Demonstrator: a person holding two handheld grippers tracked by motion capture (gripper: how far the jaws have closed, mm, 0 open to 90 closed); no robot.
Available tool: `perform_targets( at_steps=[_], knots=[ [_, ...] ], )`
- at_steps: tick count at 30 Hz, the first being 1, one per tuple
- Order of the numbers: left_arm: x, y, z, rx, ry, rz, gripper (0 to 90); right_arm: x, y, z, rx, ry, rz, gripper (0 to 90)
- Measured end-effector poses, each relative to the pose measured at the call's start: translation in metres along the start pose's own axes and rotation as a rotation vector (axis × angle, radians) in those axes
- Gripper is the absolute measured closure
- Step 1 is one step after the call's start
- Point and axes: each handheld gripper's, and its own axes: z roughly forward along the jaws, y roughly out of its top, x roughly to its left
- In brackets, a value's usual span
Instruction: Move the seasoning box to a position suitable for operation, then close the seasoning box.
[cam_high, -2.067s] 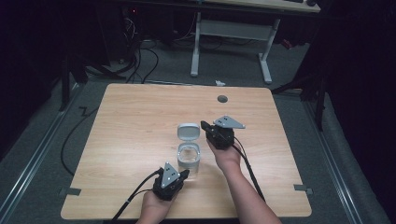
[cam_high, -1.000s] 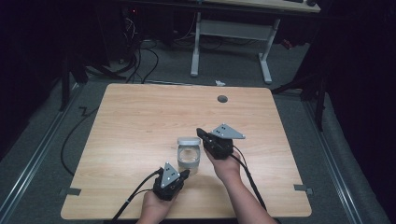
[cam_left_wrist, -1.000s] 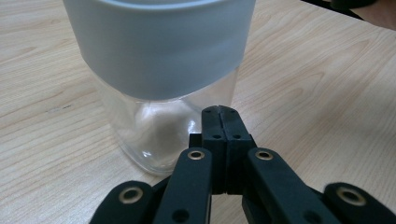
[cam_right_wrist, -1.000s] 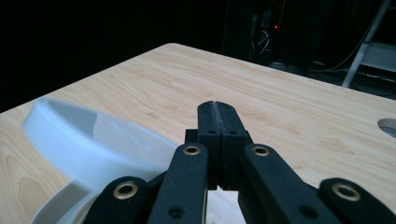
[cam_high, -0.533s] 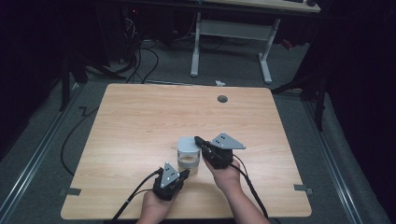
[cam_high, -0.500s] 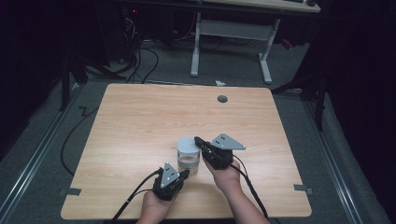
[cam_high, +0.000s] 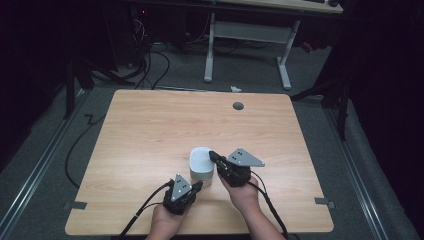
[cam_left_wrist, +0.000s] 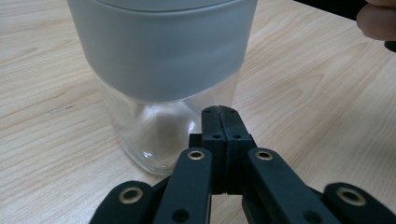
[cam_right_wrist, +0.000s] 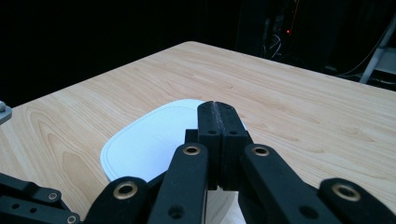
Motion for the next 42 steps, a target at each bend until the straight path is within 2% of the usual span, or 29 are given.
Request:
perform_targets(
  at_steps=[4,7,9,11,17,18,19,20,21,22,23,24,25,26,27,28,30,31,32,33,34,35,38,39,42],
  knots=[
    [0.001,0.003,-0.005,-0.004,0.003,0.01,90.0,-0.003,-0.001,-0.004,-0.002,-0.015,-0.004,90.0],
    [0.009,0.008,-0.014,0.0,0.017,0.026,90.0,-0.007,-0.002,-0.007,0.001,-0.024,-0.002,89.9],
    [0.021,0.013,-0.023,0.008,0.043,0.025,90.0,-0.014,-0.005,-0.01,0.004,-0.043,0.005,89.7],
    [0.023,0.015,-0.025,0.008,0.05,0.029,89.6,-0.018,-0.007,-0.012,0.01,-0.053,0.011,89.5],
    [0.058,0.03,-0.04,0.023,0.118,0.033,84.4,-0.032,-0.019,-0.021,0.036,-0.096,0.038,87.2],
    [0.058,0.03,-0.04,0.023,0.118,0.033,83.5,-0.032,-0.019,-0.021,0.036,-0.096,0.038,87.2],
    [0.07,0.034,-0.044,0.032,0.154,0.011,81.7,-0.039,-0.026,-0.025,0.046,-0.112,0.05,86.3],
    [0.077,0.035,-0.046,0.036,0.17,0.002,79.8,-0.041,-0.028,-0.026,0.05,-0.12,0.06,85.6],
    [0.083,0.037,-0.048,0.039,0.183,-0.005,77.3,-0.044,-0.031,-0.028,0.054,-0.13,0.062,84.3],
    [0.083,0.037,-0.048,0.039,0.183,-0.005,75.7,-0.044,-0.031,-0.028,0.054,-0.13,0.062,84.3],
    [0.092,0.042,-0.054,0.027,0.209,0.011,73.6,-0.051,-0.04,-0.033,0.074,-0.158,0.077,79.6],
    [0.092,0.042,-0.054,0.027,0.209,0.011,70.4,-0.051,-0.04,-0.033,0.074,-0.158,0.077,79.6],
    [0.102,0.048,-0.058,0.006,0.255,0.039,65.5,-0.059,-0.048,-0.036,0.101,-0.191,0.074,71.8],
    [0.107,0.051,-0.06,-0.008,0.276,0.04,62.2,-0.062,-0.051,-0.038,0.117,-0.207,0.071,67.6],
    [0.107,0.051,-0.06,-0.008,0.276,0.04,60.1,-0.062,-0.051,-0.038,0.117,-0.207,0.071,67.6],
    [0.117,0.056,-0.064,-0.025,0.308,0.035,57.8,-0.073,-0.06,-0.044,0.158,-0.25,0.071,58.6],
    [0.126,0.06,-0.067,-0.05,0.342,0.024,54.8,-0.082,-0.068,-0.053,0.165,-0.282,0.083,53.5],
    [0.126,0.06,-0.067,-0.05,0.342,0.024,53.7,-0.082,-0.068,-0.053,0.165,-0.282,0.083,53.5],
    [0.13,0.06,-0.069,-0.055,0.354,0.018,52.9,-0.096,-0.078,-0.067,0.163,-0.304,0.115,49.6],
    [0.135,0.061,-0.07,-0.058,0.376,0.022,52.0,-0.101,-0.082,-0.074,0.163,-0.317,0.134,48.2],
    [0.135,0.061,-0.07,-0.058,0.376,0.022,51.3,-0.101,-0.082,-0.074,0.163,-0.317,0.134,48.2],
    [0.139,0.061,-0.072,-0.06,0.402,0.038,50.8,-0.112,-0.09,-0.089,0.157,-0.338,0.17,45.3],
    [0.142,0.062,-0.075,-0.073,0.418,0.041,50.0,-0.121,-0.098,-0.109,0.151,-0.37,0.211,40.7],
    [0.142,0.061,-0.075,-0.071,0.42,0.046,49.8,-0.122,-0.102,-0.117,0.137,-0.384,0.214,39.6],
    [0.138,0.058,-0.075,-0.066,0.418,0.059,48.8,-0.12,-0.11,-0.127,0.114,-0.402,0.223,37.9]
  ],
)
